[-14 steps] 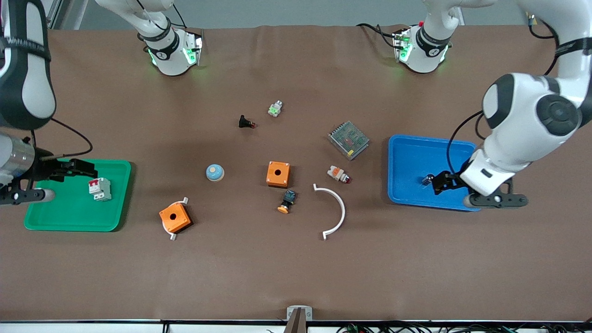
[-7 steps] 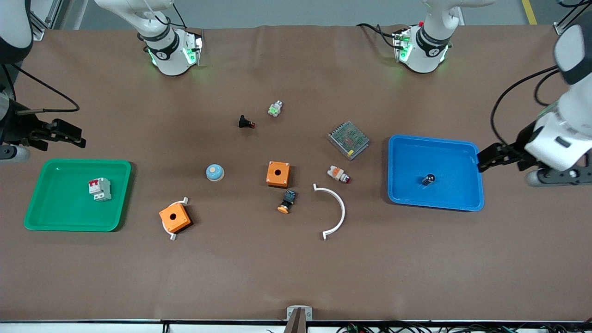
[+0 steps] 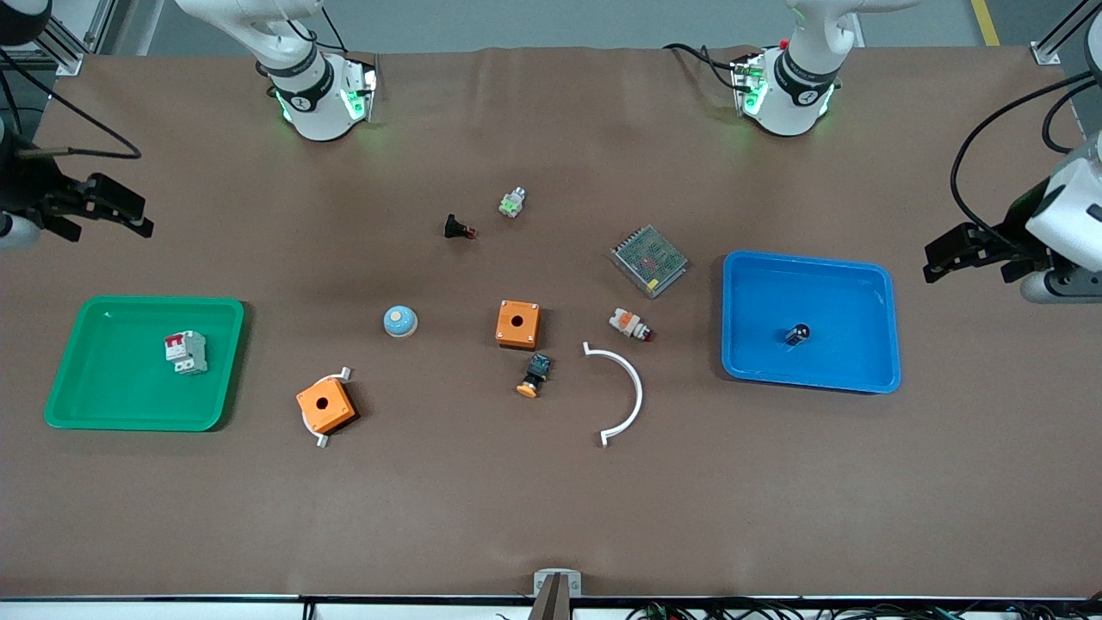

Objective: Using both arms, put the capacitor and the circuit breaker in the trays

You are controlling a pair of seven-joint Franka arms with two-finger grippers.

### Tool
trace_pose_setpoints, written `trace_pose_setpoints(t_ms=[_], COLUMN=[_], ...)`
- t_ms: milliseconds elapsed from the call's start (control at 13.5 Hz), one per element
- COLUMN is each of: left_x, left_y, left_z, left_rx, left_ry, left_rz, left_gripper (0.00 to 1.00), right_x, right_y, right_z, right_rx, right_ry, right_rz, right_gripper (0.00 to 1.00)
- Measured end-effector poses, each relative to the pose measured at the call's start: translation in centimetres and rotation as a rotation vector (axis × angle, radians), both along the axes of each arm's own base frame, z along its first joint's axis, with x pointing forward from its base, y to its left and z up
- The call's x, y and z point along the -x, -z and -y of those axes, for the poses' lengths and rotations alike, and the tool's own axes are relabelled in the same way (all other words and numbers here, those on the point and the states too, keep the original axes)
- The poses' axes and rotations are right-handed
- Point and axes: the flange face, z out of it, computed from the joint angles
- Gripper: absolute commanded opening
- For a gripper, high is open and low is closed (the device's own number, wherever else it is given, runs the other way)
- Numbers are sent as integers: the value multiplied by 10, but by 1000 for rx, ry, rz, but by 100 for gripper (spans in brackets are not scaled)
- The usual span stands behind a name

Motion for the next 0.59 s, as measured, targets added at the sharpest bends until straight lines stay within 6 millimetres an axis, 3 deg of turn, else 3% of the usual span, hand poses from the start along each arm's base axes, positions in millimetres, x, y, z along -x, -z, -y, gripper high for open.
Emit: trace_pose_setpoints(t_ms=[222, 593], left_x=[19, 18], left_y=[-4, -7], left_z=[3, 1], left_rx=[-3, -1], left_ry=[2, -5], left_rz=[48, 72], left_gripper=[100, 100], right_x=[14, 16], right_y=[-5, -1], right_z=[2, 4], right_rx=[-2, -3], right_ry=[14, 21], right_rz=[5, 1], right_gripper=[100, 100])
